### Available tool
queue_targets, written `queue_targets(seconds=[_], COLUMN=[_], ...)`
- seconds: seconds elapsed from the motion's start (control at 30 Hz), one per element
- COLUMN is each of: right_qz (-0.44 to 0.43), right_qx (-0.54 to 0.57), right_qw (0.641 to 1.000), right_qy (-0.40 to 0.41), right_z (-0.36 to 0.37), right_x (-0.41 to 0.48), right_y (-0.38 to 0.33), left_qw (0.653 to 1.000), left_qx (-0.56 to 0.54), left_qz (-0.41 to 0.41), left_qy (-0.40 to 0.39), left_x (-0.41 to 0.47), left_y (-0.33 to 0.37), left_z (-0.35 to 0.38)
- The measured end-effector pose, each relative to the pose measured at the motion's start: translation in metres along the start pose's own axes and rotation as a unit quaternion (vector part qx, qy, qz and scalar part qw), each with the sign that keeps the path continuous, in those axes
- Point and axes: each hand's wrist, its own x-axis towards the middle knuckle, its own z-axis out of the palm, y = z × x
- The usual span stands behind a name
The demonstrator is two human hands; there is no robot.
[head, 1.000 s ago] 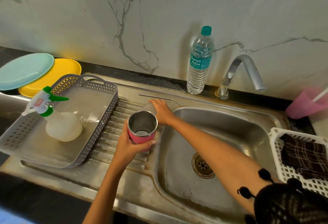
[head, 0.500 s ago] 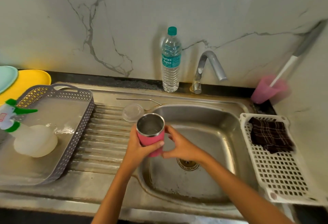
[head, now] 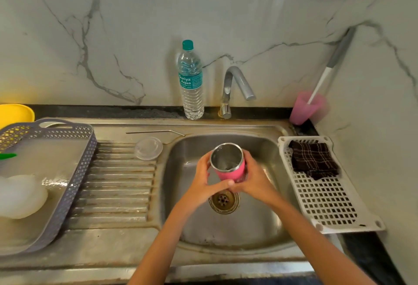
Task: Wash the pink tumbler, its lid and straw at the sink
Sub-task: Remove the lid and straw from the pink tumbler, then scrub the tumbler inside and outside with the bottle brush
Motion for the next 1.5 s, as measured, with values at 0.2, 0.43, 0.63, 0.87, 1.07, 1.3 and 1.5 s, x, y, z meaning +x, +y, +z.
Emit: queue_targets(seconds=[0.2,0.43,0.63,0.87,1.07,1.3,1.5], right_qz=[0.001,-0.041,-0.054,-0.089,-0.125,-0.146,-0.052], right_qx=[-0.287,-0.441,-0.499,-0.537,-0.551,-0.577,-0.405], right_qw=[0.957,0.896,0.865,0.838,0.823,0.801,0.910], right_qy=[0.032,0.024,0.010,0.038,0.063,0.067,0.069], right_z=[-0.027,-0.034,-0.032,-0.030,-0.031,-0.029,-0.030], right_x=[0.032,0.054,0.062,0.063,0.064,0.063,0.055], right_y=[0.015,0.016,0.013,0.005,0.000,0.006,0.007], left_qw=[0.990,0.980,0.981,0.981,0.984,0.986,0.989], left_qx=[0.055,0.070,0.064,0.074,0.065,0.057,0.028], left_qz=[-0.072,-0.108,-0.123,-0.123,-0.119,-0.116,-0.125], left_qy=[0.108,0.148,0.133,0.129,0.117,0.101,0.073], left_x=[-0.004,-0.008,-0.009,-0.007,-0.005,-0.002,-0.002], left_y=[-0.019,-0.024,-0.025,-0.024,-0.022,-0.019,-0.014], left_z=[-0.029,-0.045,-0.041,-0.038,-0.033,-0.026,-0.018])
